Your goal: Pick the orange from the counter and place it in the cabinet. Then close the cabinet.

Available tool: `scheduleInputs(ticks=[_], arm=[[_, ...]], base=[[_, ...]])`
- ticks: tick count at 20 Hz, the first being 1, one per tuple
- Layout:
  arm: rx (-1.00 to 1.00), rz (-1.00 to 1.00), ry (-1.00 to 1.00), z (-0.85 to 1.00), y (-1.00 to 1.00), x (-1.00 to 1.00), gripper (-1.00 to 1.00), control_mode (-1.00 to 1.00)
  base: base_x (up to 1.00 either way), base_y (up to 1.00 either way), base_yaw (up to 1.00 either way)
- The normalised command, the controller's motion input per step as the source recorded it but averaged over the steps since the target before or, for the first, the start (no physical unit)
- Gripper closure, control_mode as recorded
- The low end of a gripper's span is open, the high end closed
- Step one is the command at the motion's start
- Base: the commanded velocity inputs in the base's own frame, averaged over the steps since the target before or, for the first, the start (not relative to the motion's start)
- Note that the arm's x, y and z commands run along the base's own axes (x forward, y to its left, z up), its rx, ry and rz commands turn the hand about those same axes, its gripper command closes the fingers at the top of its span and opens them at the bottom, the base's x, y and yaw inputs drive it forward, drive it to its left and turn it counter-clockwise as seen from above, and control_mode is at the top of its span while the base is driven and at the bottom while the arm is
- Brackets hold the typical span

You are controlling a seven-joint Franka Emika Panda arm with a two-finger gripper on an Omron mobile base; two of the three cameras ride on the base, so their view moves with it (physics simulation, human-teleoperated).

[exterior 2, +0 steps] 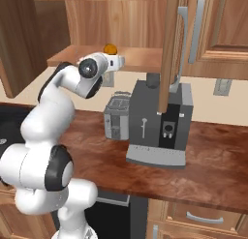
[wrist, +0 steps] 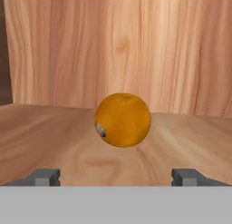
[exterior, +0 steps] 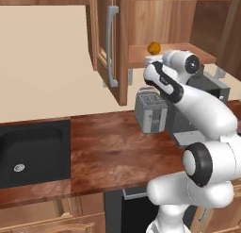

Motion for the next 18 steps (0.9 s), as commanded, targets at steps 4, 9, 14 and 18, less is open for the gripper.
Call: scheduleInputs(ticks=[4, 9, 14, 18], arm=[[0.10, 0.00, 0.25, 0.06, 0.04, -0.68, -1.00, -1.00], [0.17, -0.01, 0.36, 0.33, 0.00, -0.97, -1.00, -1.00], [0.06, -0.03, 0.37, 0.53, 0.13, -0.83, -1.00, -1.00], [-0.03, 0.00, 0.05, 0.14, 0.25, -0.82, -1.00, -1.00]], base=[[0.00, 0.00, 0.00], [0.00, 0.00, 0.00], [0.00, 0.00, 0.00], [0.00, 0.00, 0.00]])
